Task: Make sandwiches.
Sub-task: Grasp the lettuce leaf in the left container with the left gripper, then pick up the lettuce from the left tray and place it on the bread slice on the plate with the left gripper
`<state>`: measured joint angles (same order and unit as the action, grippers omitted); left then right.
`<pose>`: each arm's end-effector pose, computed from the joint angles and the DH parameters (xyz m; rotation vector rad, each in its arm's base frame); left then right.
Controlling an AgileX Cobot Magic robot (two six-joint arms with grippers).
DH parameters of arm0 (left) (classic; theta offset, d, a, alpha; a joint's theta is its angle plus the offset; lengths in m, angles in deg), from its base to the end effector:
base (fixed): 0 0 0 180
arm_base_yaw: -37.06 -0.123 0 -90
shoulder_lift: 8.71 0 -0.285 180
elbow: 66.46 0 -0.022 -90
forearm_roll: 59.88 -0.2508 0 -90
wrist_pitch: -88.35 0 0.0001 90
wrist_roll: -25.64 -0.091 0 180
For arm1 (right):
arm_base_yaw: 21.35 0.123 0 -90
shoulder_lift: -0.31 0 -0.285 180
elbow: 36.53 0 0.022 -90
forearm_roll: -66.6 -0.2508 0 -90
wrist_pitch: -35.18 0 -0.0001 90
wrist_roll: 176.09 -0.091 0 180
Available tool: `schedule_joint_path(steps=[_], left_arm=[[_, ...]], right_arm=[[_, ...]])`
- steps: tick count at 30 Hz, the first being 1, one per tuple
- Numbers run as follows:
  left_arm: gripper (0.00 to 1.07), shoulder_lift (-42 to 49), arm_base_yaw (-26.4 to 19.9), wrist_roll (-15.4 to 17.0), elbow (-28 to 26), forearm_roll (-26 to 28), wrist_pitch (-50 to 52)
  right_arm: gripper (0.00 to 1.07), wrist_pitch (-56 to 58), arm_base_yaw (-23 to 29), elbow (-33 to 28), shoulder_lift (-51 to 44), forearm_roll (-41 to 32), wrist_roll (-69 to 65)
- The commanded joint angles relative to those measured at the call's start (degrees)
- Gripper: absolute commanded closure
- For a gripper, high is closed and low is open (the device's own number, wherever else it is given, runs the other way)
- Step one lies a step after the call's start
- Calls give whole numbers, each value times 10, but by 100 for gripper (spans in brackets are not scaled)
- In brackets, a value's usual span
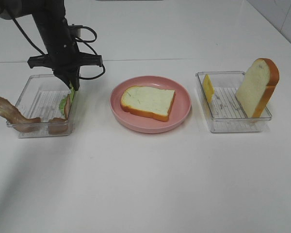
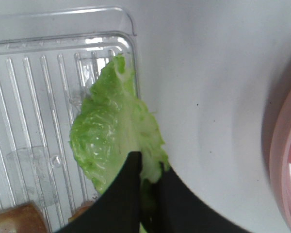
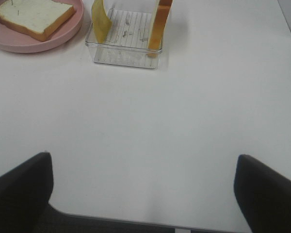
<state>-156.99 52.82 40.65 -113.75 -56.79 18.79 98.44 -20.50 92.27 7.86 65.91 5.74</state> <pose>0.4874 -0.1423 0.1570 -0.0024 2.9931 -0.1408 -0.0024 0.0009 0.2610 -0.0504 2.1288 0.0046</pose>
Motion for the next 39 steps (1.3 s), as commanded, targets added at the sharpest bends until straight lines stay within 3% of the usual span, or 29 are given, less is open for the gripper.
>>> schedule_joint_path(steps=[1,8,10,26,39], left_arm=[[107,5,2,3,-9,-4,-32],[107,5,2,3,-60,-7,-58],[107,6,4,3,-88,21,-58],[107,50,20,-3,-171,48,-58],[107,27,74,-28,-182,121,-45]], right_arm=[[9,-1,-2,-1,-19,-3,-1],[9,-1,-2,-1,-19,-3,-1],[9,-1,-2,-1,-19,-3,-1],[9,-1,-2,-1,-19,-3,-1],[9,-1,-2,-1,-19,-3,-1]])
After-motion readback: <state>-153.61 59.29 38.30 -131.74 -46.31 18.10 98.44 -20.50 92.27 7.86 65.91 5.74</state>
